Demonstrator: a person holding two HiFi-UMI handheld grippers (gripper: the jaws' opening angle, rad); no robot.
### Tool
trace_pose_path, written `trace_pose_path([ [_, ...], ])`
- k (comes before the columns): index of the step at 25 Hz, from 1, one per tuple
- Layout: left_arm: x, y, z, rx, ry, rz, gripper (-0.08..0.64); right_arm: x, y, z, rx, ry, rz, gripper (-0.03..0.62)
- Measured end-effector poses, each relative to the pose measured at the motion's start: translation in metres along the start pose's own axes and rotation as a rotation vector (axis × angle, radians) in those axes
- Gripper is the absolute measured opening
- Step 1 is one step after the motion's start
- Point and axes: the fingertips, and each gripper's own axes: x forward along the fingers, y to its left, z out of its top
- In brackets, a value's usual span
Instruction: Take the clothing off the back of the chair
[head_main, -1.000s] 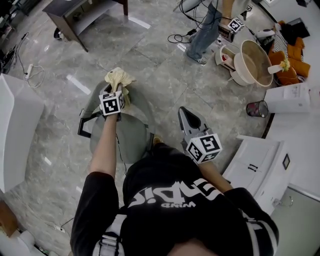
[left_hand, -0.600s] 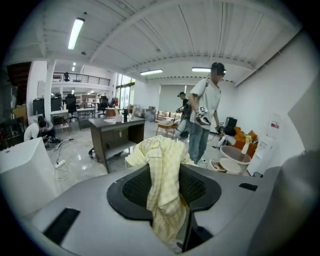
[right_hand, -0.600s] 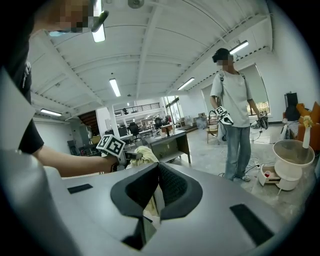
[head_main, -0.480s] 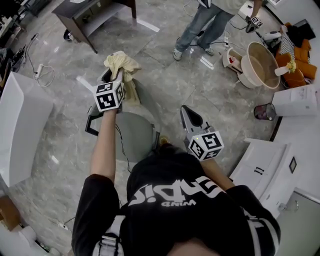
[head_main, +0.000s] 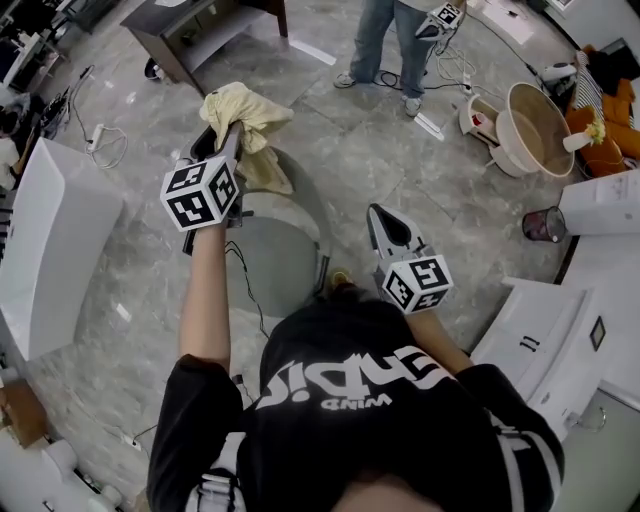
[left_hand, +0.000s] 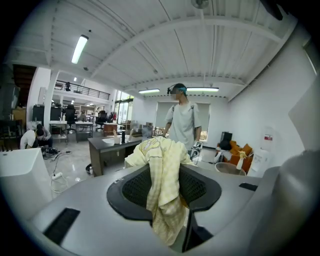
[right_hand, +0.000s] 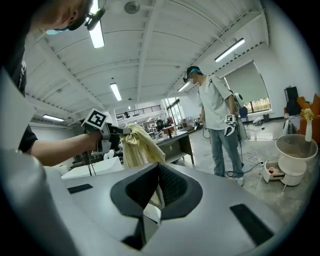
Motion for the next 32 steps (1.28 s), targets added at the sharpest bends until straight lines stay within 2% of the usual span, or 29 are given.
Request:
trace_pose_path([
  [12, -0.126, -0.026, -0.003, -0.058, -0.031, 0.062, 0.164, 0.005, 0.017, 0.001, -0.016, 0.011, 0.13, 0.014],
  [24, -0.196, -0.047, -0.057, -0.127, -0.03, 0.22, 0.164, 0.01, 0.051, -0.009, -0.057, 0.065, 0.335, 0.014],
  [32, -0.239, -0.069, -0.091, -0.138, -0.031, 0.197, 0.164, -0.021, 0.076, -0.032, -0.054, 0.065, 0.333, 0.014],
])
